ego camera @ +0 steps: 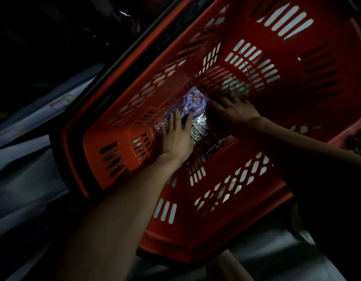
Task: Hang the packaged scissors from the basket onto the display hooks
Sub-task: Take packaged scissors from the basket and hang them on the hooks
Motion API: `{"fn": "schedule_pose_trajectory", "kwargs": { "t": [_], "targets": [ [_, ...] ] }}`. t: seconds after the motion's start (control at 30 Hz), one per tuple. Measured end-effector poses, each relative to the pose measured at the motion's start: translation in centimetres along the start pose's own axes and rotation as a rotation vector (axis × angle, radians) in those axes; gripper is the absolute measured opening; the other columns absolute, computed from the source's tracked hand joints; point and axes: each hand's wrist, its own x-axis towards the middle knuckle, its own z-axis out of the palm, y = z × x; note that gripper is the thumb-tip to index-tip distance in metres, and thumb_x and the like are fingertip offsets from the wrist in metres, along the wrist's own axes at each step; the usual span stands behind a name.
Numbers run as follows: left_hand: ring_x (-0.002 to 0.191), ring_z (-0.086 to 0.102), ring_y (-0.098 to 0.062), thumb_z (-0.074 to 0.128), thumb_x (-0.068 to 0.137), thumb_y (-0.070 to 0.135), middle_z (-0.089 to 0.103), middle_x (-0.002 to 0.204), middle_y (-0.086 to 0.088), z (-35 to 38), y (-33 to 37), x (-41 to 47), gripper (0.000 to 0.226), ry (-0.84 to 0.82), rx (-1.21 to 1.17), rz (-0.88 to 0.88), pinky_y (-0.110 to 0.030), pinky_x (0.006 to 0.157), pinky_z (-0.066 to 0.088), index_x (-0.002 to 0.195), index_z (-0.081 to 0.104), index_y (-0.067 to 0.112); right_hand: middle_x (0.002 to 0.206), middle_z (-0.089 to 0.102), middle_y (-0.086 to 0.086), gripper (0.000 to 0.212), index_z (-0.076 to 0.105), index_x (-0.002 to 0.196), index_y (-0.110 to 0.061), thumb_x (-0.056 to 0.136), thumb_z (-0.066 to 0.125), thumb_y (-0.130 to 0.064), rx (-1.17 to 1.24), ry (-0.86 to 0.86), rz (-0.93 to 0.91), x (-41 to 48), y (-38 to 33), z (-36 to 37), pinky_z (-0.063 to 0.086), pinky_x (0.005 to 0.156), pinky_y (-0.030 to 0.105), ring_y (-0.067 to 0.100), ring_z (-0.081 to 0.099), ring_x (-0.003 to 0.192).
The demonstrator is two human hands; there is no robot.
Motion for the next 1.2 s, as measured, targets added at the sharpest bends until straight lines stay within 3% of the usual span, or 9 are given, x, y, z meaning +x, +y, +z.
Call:
{"fn": "schedule_pose_trajectory", "kwargs": {
  "t": [0.13,0.3,0.43,0.53,0.63,0.8,0.9,1.03,1.2],
  "targets": [
    [0.153,0.018,-0.037,0.077,0.085,0.023,0.014,0.167,-0.017,-0.2,-0.2,-1.0,0.099,0.003,-0.017,-0.007,-0.053,0.118,0.034,0.160,0.013,0.013,0.155,0.040,0.014,0.078,0.022,0.159,-0.017,0.088,0.031,-0.047,-0.083,-0.018,0.013,-0.5,0.4,0.1,0.044,0.102,0.057,0.042,0.041,0.139],
    [0.145,0.028,-0.037,0.074,0.086,0.015,0.026,0.159,-0.016,-1.3,0.0,-1.0,0.096,0.001,0.025,-0.041,-0.046,0.111,0.043,0.159,0.013,0.005,0.166,0.021,0.012,0.064,0.029,0.159,-0.019,0.098,0.046,-0.023,-0.122,0.016,-0.074,-2.7,1.4,-0.8,0.029,0.116,0.058,0.040,0.021,0.151],
    [0.140,0.037,-0.036,0.068,0.087,0.005,0.037,0.150,-0.017,-2.2,-0.3,-1.0,0.079,0.026,0.040,-0.065,-0.044,0.101,0.048,0.154,0.025,0.006,0.146,0.053,0.014,0.045,0.054,0.146,-0.021,0.101,0.054,-0.015,-0.010,0.071,-0.109,-4.4,1.8,-1.5,0.050,0.097,0.047,0.038,0.054,0.129],
    [0.139,0.037,-0.038,0.068,0.089,0.014,0.033,0.152,-0.018,-2.0,-0.8,-0.8,0.079,-0.004,0.003,-0.070,-0.046,0.104,0.043,0.155,0.026,0.010,0.143,0.057,0.011,0.040,0.058,0.142,-0.023,0.102,0.055,-0.019,-0.019,0.092,-0.060,-5.4,1.7,-2.0,0.052,0.096,0.047,0.035,0.057,0.126],
    [0.144,0.027,-0.040,0.074,0.086,0.024,0.021,0.159,-0.020,-1.9,-0.8,-0.7,0.096,-0.080,-0.032,-0.074,-0.045,0.112,0.039,0.159,0.015,0.008,0.144,0.057,0.007,0.038,0.058,0.140,-0.022,0.103,0.052,-0.024,-0.011,0.101,-0.027,-6.6,1.9,-2.5,0.049,0.101,0.046,0.030,0.054,0.130],
    [0.141,0.038,-0.038,0.076,0.084,0.009,0.024,0.160,-0.021,-1.6,0.2,-0.8,0.103,-0.093,0.093,-0.084,-0.042,0.107,0.045,0.160,0.007,0.005,0.150,0.052,0.008,0.041,0.053,0.146,-0.022,0.105,0.045,-0.023,0.028,0.084,-0.036,-8.0,2.3,-3.4,0.043,0.108,0.047,0.030,0.047,0.139],
    [0.130,0.053,-0.033,0.077,0.081,0.016,0.044,0.150,-0.018,-1.5,0.2,-0.8,0.091,-0.033,0.213,-0.099,-0.044,0.104,0.046,0.155,0.024,0.005,0.140,0.058,0.006,0.035,0.058,0.138,-0.020,0.105,0.046,-0.023,0.035,0.129,-0.045,-8.4,2.4,-3.1,0.049,0.099,0.046,0.028,0.055,0.128],
    [0.113,0.066,-0.032,0.051,0.094,-0.001,0.062,0.129,-0.016,-2.4,-0.3,-1.5,0.040,0.015,0.280,-0.041,-0.041,0.093,0.051,0.133,0.050,0.003,0.131,0.055,0.011,0.030,0.060,0.132,-0.014,0.103,0.052,-0.015,0.125,0.205,0.008,-9.4,2.5,-2.6,0.055,0.082,0.042,0.031,0.059,0.115],
    [0.114,0.063,-0.031,0.069,0.084,0.009,0.064,0.123,-0.012,-4.9,-0.4,-3.6,0.044,0.027,0.238,0.048,-0.042,0.092,0.048,0.125,0.053,0.010,0.120,0.062,0.015,0.025,0.060,0.124,-0.006,0.102,0.051,-0.010,0.204,0.258,0.095,-11.4,2.0,-2.9,0.053,0.083,0.043,0.034,0.061,0.109]
  ]
}}
